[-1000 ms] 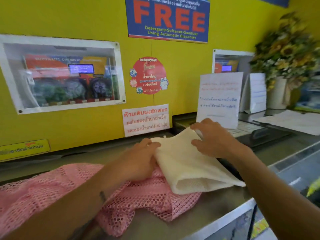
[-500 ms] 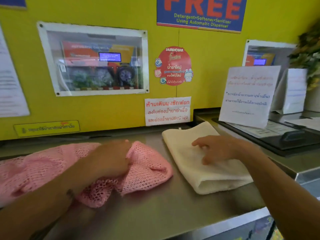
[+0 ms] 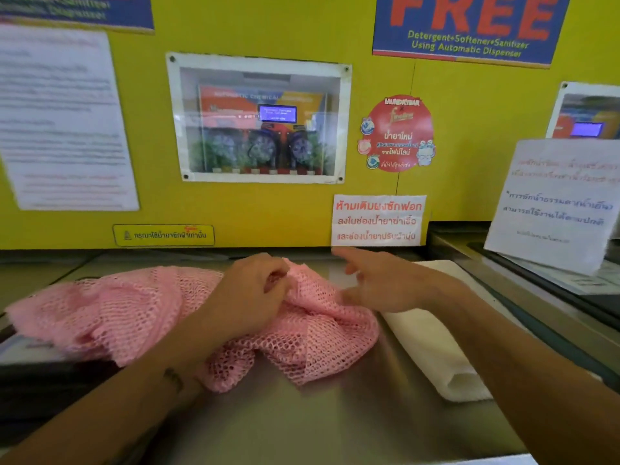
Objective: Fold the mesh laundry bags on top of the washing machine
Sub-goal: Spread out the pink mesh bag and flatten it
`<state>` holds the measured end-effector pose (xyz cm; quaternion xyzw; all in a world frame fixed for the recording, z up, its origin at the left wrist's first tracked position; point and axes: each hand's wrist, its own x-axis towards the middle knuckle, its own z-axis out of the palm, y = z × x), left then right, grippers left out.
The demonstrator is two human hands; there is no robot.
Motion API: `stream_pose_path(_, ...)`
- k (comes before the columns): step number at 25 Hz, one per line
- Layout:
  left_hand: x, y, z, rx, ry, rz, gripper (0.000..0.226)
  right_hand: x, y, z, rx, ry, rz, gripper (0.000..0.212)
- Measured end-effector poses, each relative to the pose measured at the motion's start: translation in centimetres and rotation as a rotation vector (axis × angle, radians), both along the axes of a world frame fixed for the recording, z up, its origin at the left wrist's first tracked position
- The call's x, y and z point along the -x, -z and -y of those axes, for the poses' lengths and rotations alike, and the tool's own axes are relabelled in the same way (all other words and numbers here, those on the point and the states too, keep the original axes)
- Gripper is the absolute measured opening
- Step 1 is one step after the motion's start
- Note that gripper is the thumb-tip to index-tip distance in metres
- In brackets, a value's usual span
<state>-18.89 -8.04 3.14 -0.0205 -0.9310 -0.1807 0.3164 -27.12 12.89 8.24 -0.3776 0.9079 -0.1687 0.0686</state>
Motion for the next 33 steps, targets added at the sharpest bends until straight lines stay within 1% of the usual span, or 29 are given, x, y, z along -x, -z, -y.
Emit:
stream_pose_path(2,-0.3,-0.3,0.5,-0.042,0.022,0.001,0.014,-1.0,0.4,1.8,-0.008,-0.084,0.006,0.096)
stream_pose_path(4,-0.9,-0.3,1.5,0.022,-0.017,0.076,0.016,-1.9,2.6,3.4,-0.107,-0.15,-0.01,0.099)
stream_pose_path(5,-1.2,-0.2,2.0,0.06,-0.036,0.129,0.018,-2.3,3.6,3.8,-0.138,-0.154,-0.044,0.095)
stream_pose_path(6,-1.6,-0.1,2.4,0.08,-0.048,0.193,0.021,-2.2,4.4,4.0,-0.135,-0.149,-0.1,0.086)
stream_pose_path(8,-2.1,0.1,2.6,0.052,-0.059,0.312,0.026,-1.5,4.6,3.8,-0.062,-0.165,-0.208,0.063)
stream_pose_path(9,-2.1,0.0,2.3,0.024,-0.056,0.328,0.023,-1.2,4.3,3.6,-0.013,-0.197,-0.245,0.052)
stream_pose_path(10,-2.1,-0.4,1.6,-0.026,-0.043,0.298,0.018,-1.1,3.8,3.2,0.046,-0.216,-0.284,0.044)
stream_pose_path(12,-1.5,-1.7,0.1,-0.169,0.025,0.166,0.013,-0.4,1.8,1.7,0.195,-0.146,-0.39,0.035)
stream_pose_path(14,-0.7,-3.0,-1.3,-0.268,0.133,0.078,0.018,0.4,-0.8,-1.0,0.289,-0.018,-0.48,0.038)
stream_pose_path(15,-0.3,-3.3,-1.8,-0.274,0.189,0.083,0.022,0.7,-1.8,-2.8,0.301,0.069,-0.535,0.042)
stream_pose_path(16,0.0,-3.2,-2.2,-0.253,0.233,0.115,0.026,1.4,-2.1,-4.6,0.27,0.187,-0.593,0.045)
stream_pose_path(17,0.4,-2.7,-2.6,-0.216,0.256,0.179,0.03,2.1,-1.9,-6.6,0.188,0.31,-0.639,0.047)
stream_pose_path(18,0.7,-1.9,-2.9,-0.148,0.252,0.255,0.036,2.7,-1.0,-8.2,0.051,0.403,-0.612,0.048)
stream_pose_path(19,1.0,-0.8,-3.0,-0.038,0.236,0.325,0.041,3.2,0.5,-9.5,-0.092,0.439,-0.515,0.048)
stream_pose_path(20,1.2,0.0,-3.2,0.092,0.222,0.37,0.043,3.4,2.1,-10.5,-0.173,0.434,-0.386,0.05)
stream_pose_path(21,1.4,0.7,-3.2,0.209,0.216,0.394,0.043,3.4,3.4,-11.1,-0.168,0.425,-0.278,0.055)
stream_pose_path(22,1.6,1.1,-3.4,0.277,0.226,0.391,0.041,3.1,4.3,-11.7,-0.107,0.433,-0.228,0.062)
stream_pose_path(23,1.7,1.3,-3.4,0.281,0.236,0.38,0.038,2.9,4.7,-11.9,-0.025,0.438,-0.242,0.068)
stream_pose_path(24,1.6,1.3,-3.5,0.243,0.251,0.367,0.035,2.5,4.8,-11.7,0.016,0.417,-0.264,0.07)
stream_pose_path(26,1.1,1.1,-3.4,0.167,0.27,0.34,0.03,1.7,4.8,-10.9,-0.039,0.343,-0.267,0.067)
stream_pose_path(27,0.9,1.0,-3.2,0.143,0.263,0.326,0.031,1.3,4.6,-10.4,-0.072,0.322,-0.271,0.066)
stream_pose_path(29,0.1,0.4,-3.0,0.089,0.232,0.304,0.03,0.7,3.1,-9.6,-0.089,0.325,-0.31,0.069)
stream_pose_path(31,-1.0,-0.6,-2.5,0.038,0.227,0.288,0.027,-0.4,0.8,-8.3,-0.052,0.289,-0.344,0.073)
stream_pose_path(33,-2.2,-1.9,-1.2,0.057,0.206,0.28,0.034,-1.9,-1.1,-5.7,0.043,0.152,-0.335,0.066)
